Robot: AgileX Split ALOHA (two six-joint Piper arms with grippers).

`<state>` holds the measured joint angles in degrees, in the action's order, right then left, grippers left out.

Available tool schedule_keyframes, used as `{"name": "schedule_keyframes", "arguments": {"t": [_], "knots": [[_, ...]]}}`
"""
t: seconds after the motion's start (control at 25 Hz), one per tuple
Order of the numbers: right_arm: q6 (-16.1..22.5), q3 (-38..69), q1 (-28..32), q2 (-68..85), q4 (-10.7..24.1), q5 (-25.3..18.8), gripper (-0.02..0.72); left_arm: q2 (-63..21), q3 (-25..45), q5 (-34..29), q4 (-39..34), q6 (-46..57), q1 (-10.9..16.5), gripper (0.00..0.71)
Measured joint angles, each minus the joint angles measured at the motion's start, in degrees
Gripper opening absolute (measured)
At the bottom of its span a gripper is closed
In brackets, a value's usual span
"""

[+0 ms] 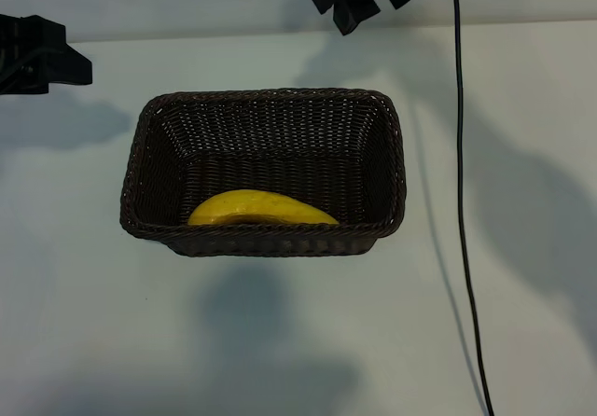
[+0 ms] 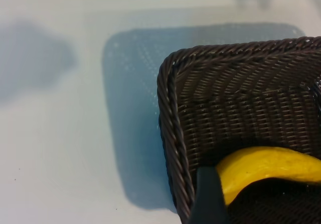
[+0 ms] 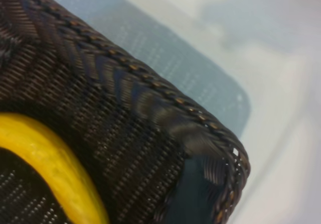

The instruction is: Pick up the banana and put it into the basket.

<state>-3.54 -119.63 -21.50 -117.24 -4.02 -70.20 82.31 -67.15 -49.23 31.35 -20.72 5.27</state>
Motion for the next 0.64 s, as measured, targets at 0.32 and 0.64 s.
{"name": "schedule_keyframes", "arguments": {"t": [0.32,0.64], "knots": [[0.0,5.99,0.0,0.17,-0.53,0.13,0.591,0.0,0.0,0.0,0.0,0.06,0.0,0.562],[0.0,5.99,0.0,0.3,-2.34,0.13,0.563,0.0,0.0,0.0,0.0,0.1,0.0,0.562]]}}
